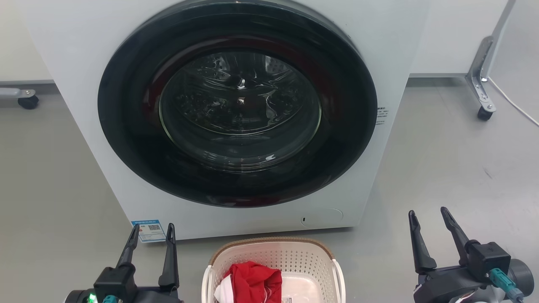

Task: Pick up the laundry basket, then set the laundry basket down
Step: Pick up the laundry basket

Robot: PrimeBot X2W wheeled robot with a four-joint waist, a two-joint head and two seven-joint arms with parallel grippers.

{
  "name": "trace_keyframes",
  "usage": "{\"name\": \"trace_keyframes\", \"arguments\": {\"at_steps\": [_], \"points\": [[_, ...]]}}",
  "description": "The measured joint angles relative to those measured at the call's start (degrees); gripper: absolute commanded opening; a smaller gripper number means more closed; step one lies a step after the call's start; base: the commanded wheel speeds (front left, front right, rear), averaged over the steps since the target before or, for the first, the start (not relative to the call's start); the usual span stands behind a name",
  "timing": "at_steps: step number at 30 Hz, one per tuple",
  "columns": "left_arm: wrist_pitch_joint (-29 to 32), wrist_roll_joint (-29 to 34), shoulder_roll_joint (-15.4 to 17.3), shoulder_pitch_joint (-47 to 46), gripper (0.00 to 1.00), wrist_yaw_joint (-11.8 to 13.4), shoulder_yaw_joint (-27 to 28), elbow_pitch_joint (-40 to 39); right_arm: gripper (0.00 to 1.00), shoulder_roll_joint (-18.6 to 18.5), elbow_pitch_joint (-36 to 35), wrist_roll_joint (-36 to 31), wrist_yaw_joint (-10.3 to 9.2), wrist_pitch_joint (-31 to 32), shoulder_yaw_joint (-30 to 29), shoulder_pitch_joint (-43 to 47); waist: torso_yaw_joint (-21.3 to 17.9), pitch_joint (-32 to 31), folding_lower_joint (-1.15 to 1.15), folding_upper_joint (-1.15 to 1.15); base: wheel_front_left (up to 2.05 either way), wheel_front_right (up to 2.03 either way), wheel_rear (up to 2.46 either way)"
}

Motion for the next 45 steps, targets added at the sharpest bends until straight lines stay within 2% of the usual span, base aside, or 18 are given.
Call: {"name": "trace_keyframes", "arguments": {"at_steps": [12, 20, 35, 45], "points": [[0.0, 0.08, -0.25, 0.05, 1.0, 0.0, -0.09, -0.16, 1.0, 0.68, -0.2, 0.02, 0.53, 0.0, -0.33, 0.6, 0.23, 0.54, 0.0, 0.0, 0.0, 0.0, 0.0], [0.04, 0.19, -0.54, 0.37, 1.0, 0.0, -0.35, -1.74, 1.0, 1.05, -1.42, 0.02, 0.53, 0.0, -0.97, 1.26, 0.35, 3.36, 0.0, 0.0, 0.0, 0.0, 0.0], [0.79, 0.76, -0.82, -4.44, 1.0, -0.01, -0.74, -3.91, 1.0, 0.98, -3.66, -0.07, 0.74, -0.01, -2.12, -3.02, 0.17, 13.73, 0.01, 0.0, 0.0, 0.0, 0.0], [2.86, 0.92, -0.78, -12.44, 1.0, -0.92, -0.81, -3.63, 1.0, 0.58, -2.58, -0.54, 1.31, -0.18, -3.1, -9.5, 0.22, 22.09, 0.02, 0.01, 0.0, 0.0, 0.0]]}}
